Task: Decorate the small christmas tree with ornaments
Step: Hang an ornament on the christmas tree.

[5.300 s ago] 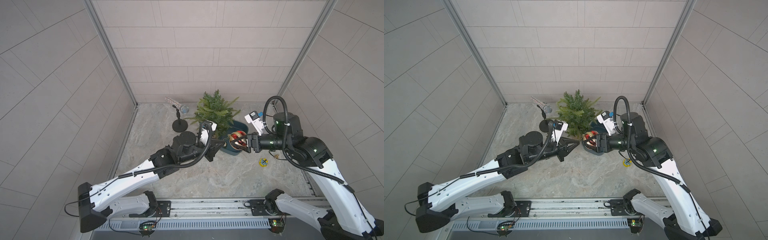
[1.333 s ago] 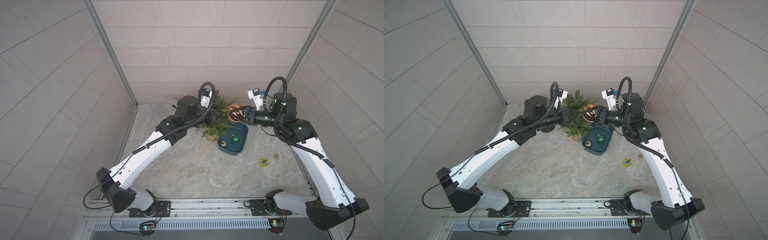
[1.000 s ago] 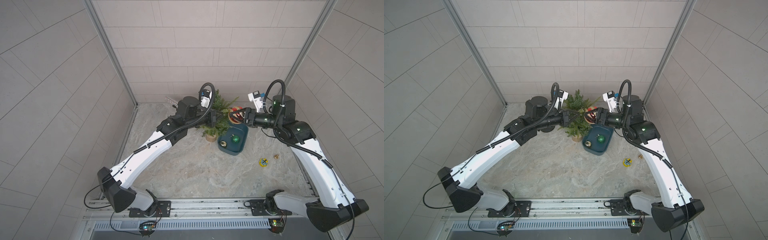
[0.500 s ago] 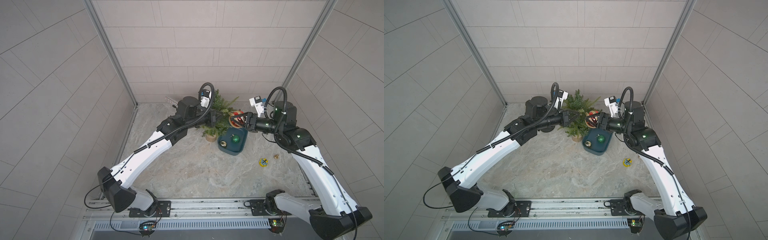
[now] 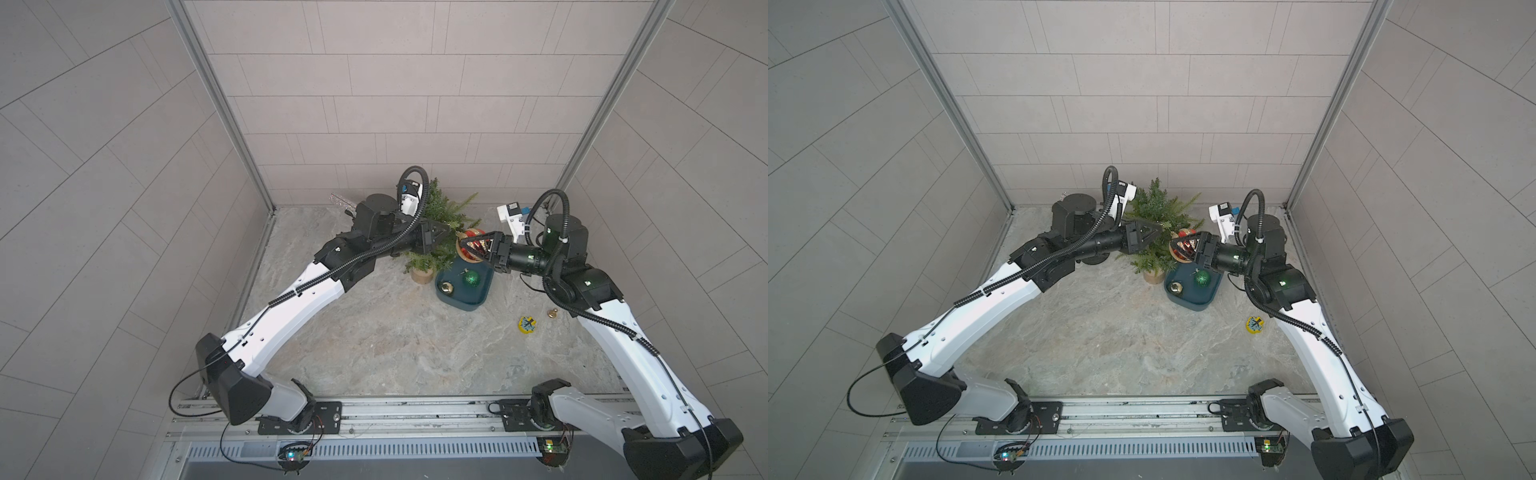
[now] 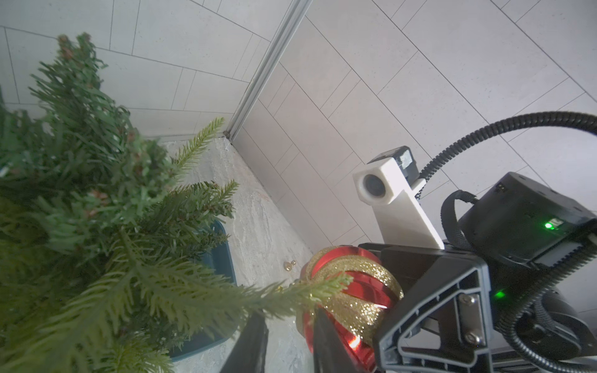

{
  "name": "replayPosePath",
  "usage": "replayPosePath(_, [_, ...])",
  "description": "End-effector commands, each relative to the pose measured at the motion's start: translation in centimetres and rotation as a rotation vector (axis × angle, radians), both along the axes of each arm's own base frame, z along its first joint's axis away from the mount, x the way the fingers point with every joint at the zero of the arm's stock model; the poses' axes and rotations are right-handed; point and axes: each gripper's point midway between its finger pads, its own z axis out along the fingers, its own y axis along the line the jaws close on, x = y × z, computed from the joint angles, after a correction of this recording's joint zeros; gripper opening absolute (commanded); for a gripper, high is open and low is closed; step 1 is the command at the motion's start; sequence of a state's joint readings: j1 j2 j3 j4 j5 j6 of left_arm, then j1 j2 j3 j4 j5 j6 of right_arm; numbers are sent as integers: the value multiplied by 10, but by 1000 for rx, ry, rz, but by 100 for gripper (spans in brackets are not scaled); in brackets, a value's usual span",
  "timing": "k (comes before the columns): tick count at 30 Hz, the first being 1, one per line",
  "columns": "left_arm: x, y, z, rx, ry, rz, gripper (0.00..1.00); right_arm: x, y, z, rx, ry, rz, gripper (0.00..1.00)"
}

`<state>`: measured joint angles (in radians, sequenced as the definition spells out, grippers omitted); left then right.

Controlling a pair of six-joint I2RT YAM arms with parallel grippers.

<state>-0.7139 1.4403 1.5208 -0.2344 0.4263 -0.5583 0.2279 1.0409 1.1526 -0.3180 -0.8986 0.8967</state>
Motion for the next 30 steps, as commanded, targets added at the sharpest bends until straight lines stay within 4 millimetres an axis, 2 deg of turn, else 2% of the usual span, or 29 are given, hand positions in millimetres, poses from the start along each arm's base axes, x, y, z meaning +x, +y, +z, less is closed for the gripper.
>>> replayPosePath(1, [1,3,8,-25,-23,7,33,-5,-1,19,43,-60,3,69])
replayPosePath(11, [4,1,10,-26,-24,13,35,-4,2,12,112,-39,6,76])
replayPosePath(22, [6,0,9,-19,-20,14,35,-11,0,4,113,-30,10,89])
replayPosePath(30, [3,3,7,-18,-18,16,36,-11,-7,-2,89,-27,-9,90])
